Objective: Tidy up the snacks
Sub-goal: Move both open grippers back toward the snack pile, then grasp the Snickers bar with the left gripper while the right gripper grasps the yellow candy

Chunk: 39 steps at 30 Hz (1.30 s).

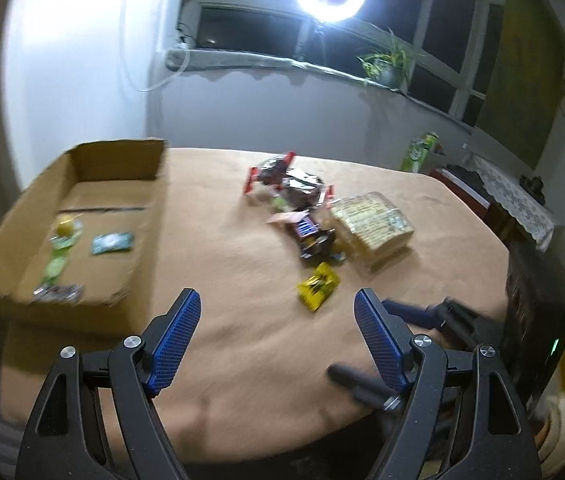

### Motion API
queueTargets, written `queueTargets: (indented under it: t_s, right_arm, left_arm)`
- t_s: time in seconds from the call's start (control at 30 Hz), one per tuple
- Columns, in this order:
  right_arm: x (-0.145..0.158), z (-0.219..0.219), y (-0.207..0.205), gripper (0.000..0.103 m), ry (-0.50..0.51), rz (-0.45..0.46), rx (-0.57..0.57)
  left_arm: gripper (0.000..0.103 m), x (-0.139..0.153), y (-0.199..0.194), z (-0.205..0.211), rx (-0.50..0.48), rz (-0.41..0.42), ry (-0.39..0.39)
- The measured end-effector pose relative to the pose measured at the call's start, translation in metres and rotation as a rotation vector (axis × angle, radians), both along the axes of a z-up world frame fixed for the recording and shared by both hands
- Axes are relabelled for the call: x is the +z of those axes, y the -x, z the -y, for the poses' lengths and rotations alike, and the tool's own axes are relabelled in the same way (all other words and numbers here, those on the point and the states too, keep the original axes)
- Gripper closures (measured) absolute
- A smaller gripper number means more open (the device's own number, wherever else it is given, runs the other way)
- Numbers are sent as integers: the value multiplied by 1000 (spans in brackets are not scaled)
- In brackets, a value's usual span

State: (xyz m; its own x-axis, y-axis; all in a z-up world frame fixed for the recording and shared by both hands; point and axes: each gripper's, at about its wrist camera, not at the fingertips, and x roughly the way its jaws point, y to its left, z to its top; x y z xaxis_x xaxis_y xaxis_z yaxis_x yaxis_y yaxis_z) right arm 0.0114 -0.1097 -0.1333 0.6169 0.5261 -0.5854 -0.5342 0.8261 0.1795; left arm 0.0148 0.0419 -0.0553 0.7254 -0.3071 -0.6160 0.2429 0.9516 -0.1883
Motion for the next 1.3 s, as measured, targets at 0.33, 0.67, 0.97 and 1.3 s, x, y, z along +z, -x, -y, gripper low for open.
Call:
queueTargets:
  t_s: [0.33,0.67,0.97,1.3]
  right_arm:
    - [-8,-18,-15,15,71,75,-8]
    - [-7,-37,-34,27,110,67,15]
    - [-5,-41,-45,62,134,70,16]
    - [-5,-21,-41,79,114,70,13]
  left_arm:
    - [24,-25,-107,38,-85,-201,35]
    - [40,-41,-153,53,-211,-334,41]
    - [75,-50,-160,46,-244,-359,23]
    - [76,-37,-149,25,-204,-312,85]
